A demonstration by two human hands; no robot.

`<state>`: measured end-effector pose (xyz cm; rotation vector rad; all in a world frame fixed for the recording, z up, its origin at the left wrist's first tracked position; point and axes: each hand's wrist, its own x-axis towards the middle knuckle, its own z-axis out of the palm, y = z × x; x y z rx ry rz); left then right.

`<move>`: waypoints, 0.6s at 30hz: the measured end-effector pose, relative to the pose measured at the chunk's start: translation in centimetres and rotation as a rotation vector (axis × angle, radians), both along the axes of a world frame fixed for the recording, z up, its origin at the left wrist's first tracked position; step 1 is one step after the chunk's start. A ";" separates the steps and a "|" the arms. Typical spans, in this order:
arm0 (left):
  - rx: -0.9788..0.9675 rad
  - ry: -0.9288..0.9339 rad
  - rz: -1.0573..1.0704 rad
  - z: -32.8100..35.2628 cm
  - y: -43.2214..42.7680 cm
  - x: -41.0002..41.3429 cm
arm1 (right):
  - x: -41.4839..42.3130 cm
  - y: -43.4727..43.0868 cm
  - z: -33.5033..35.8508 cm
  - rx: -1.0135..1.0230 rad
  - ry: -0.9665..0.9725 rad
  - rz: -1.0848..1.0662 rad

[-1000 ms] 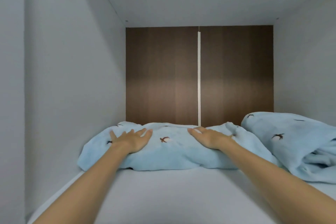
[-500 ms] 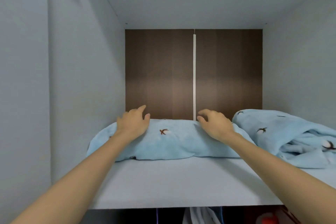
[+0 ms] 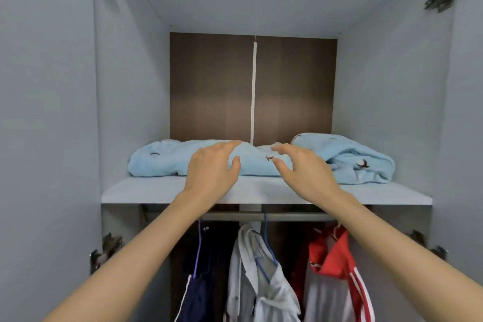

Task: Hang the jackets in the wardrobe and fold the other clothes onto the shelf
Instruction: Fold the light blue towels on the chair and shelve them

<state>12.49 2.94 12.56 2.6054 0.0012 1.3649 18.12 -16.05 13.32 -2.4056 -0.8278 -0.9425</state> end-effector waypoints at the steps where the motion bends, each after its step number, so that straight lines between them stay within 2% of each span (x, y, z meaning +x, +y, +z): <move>1: -0.003 -0.004 -0.005 -0.6 -1.5 -1.4 | -1.4 -1.5 -0.7 -0.004 0.005 0.002; 7: 0.051 0.096 -0.021 -5.8 -11.1 -9.1 | -9.1 -10.4 -5.9 -0.049 0.030 -0.037; 12: 0.036 0.232 -0.056 -9.6 -16.4 -14.6 | -15.3 -16.8 -9.7 -0.089 0.138 -0.091; 18: 0.035 0.286 -0.192 -13.8 -21.5 -19.8 | -23.6 -23.4 -14.3 -0.109 0.223 -0.160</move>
